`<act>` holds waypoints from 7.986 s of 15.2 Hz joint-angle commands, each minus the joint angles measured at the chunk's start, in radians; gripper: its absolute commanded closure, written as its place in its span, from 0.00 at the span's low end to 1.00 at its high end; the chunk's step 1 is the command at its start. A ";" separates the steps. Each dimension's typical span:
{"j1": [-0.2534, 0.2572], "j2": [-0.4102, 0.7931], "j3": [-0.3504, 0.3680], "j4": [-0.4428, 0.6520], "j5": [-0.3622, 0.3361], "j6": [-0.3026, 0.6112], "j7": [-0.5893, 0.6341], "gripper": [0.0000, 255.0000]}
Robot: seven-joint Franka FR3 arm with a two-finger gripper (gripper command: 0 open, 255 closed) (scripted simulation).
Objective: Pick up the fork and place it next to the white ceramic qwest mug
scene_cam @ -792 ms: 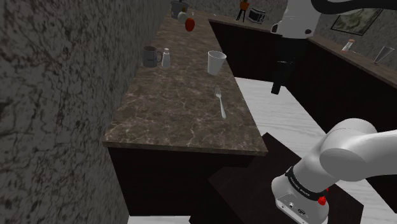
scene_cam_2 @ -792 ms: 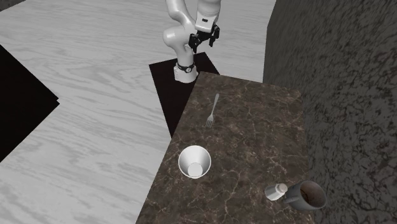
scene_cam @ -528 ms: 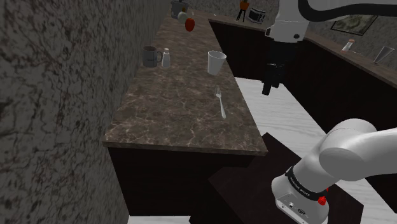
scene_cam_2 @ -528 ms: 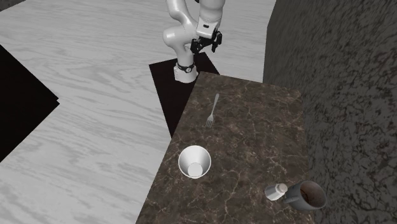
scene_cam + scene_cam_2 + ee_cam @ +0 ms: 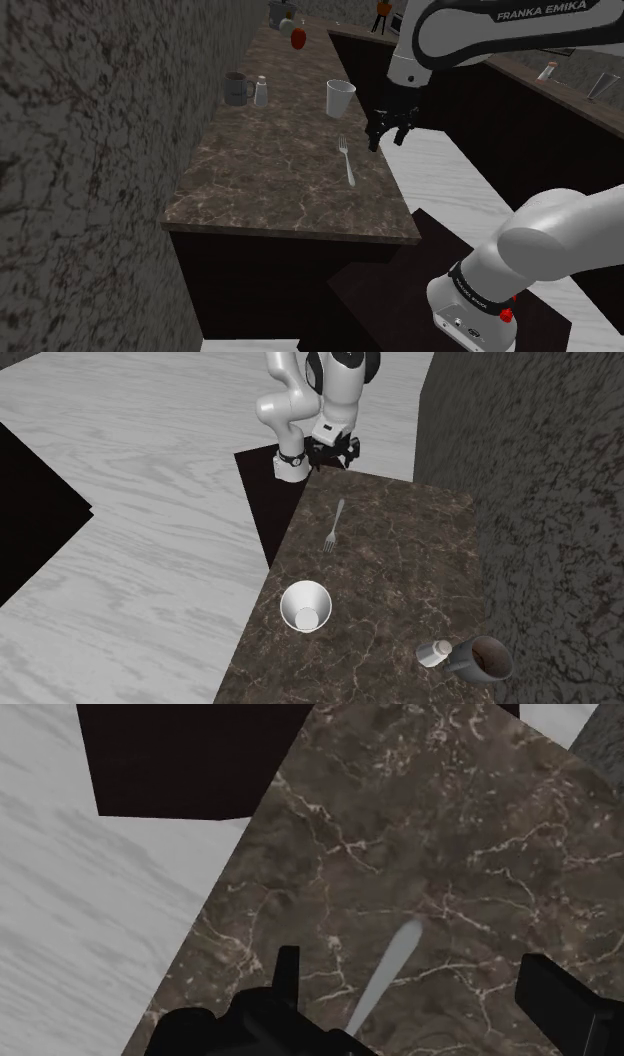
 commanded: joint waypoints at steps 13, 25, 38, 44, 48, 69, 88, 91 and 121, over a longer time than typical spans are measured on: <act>-0.146 0.449 0.048 0.140 -0.097 0.477 0.441 0.00; -0.153 0.545 0.045 0.123 -0.130 0.597 0.481 0.00; -0.153 0.556 0.045 0.129 -0.133 0.601 0.483 1.00; -0.151 0.499 0.044 0.146 -0.116 0.529 0.469 1.00; -0.151 0.467 0.043 0.169 -0.106 0.474 0.462 1.00; -0.150 0.354 0.035 0.345 -0.083 0.187 0.439 1.00; -0.055 1.061 0.069 1.309 -0.228 -0.086 0.567 1.00; 0.009 1.326 0.054 1.751 -0.260 -0.262 0.562 1.00; -0.032 1.287 0.050 1.275 -0.266 0.172 0.596 1.00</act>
